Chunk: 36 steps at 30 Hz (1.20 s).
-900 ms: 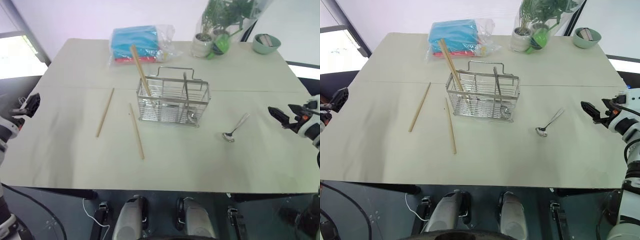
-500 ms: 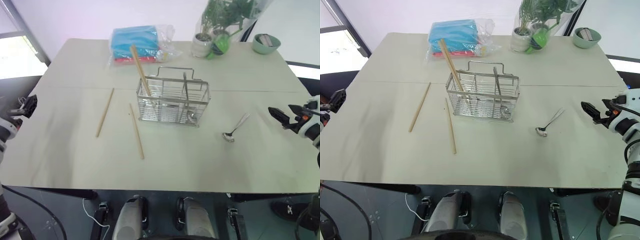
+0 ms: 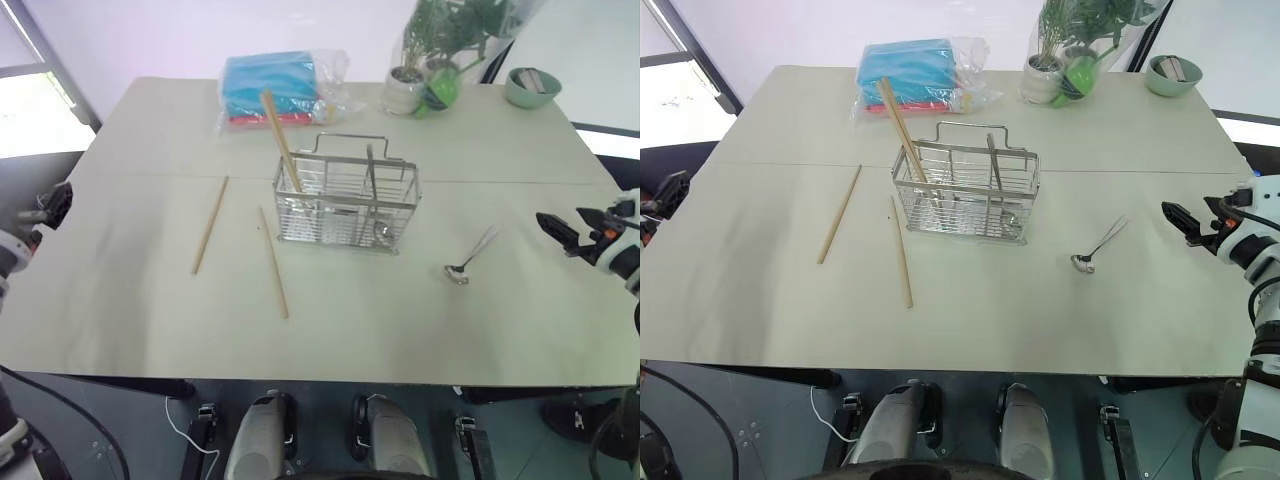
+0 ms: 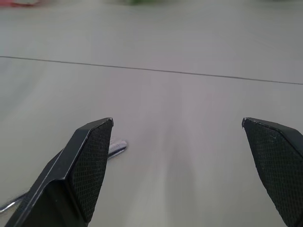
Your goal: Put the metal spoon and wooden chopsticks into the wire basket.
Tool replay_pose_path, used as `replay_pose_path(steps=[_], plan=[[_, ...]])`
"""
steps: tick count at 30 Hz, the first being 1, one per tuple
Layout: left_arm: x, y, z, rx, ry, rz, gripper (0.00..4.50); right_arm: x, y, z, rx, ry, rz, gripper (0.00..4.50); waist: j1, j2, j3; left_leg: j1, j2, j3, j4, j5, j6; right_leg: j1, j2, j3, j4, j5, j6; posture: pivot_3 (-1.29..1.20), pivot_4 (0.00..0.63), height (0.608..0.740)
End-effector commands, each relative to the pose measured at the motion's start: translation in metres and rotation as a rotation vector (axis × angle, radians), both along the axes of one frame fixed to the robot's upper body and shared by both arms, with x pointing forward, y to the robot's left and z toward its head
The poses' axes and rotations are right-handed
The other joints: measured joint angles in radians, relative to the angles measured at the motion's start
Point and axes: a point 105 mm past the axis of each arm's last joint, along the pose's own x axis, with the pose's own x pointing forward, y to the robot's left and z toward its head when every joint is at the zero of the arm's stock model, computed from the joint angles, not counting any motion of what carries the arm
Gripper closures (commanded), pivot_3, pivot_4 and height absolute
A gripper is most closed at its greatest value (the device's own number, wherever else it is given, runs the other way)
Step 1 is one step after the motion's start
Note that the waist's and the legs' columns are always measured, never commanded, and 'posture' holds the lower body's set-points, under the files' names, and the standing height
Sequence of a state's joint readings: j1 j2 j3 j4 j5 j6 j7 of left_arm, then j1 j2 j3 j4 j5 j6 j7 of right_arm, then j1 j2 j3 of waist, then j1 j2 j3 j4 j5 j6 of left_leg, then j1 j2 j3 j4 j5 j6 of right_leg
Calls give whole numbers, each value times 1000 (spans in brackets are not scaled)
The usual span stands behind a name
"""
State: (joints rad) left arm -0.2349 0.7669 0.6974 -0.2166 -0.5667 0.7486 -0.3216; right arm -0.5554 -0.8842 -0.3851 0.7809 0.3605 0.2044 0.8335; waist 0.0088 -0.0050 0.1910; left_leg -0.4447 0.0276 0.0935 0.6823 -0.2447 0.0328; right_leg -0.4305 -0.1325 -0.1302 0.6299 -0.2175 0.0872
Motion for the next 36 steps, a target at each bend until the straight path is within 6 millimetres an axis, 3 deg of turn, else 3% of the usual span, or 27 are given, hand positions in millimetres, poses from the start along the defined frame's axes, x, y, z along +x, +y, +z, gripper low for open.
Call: replay_pose_path(steps=[1,7,12,16,22,27,36], plan=[[-4,-53,30,66,-54,-259,136,9,7,40,-89,-69,73,0,-3,0,0,0,0,0,0,0,0,0,0,0,0,0,0,0,150,707],[-31,-155,23,174,99,-829,136,27,46,70,-343,-32,330,0,-9,1,1,0,0,3,-1,2,-3,-2,0,3,0,0,0,0,150,707],[-53,-210,8,275,226,-1199,136,33,87,67,-716,111,659,0,-22,3,2,0,0,4,-1,2,-3,-3,1,5,1,0,0,0,150,707],[-49,-231,0,289,262,-1328,136,25,105,47,-1077,332,944,0,-26,4,2,0,1,8,-1,4,-6,-5,4,9,1,0,0,0,150,707],[-37,-246,-8,294,275,-1377,136,22,121,29,-1291,463,1159,0,-26,4,2,1,2,10,-1,4,-6,-5,5,11,2,0,0,0,150,707],[-41,-253,-8,311,265,-1411,136,26,130,9,-1415,515,1233,0,-26,4,2,1,2,10,-1,5,-8,-5,5,11,2,0,0,0,150,707],[-45,-254,-6,313,269,-1429,136,26,140,-16,-1471,569,1313,0,-26,4,2,1,2,9,0,5,-8,-5,5,11,2,0,0,0,150,707]])
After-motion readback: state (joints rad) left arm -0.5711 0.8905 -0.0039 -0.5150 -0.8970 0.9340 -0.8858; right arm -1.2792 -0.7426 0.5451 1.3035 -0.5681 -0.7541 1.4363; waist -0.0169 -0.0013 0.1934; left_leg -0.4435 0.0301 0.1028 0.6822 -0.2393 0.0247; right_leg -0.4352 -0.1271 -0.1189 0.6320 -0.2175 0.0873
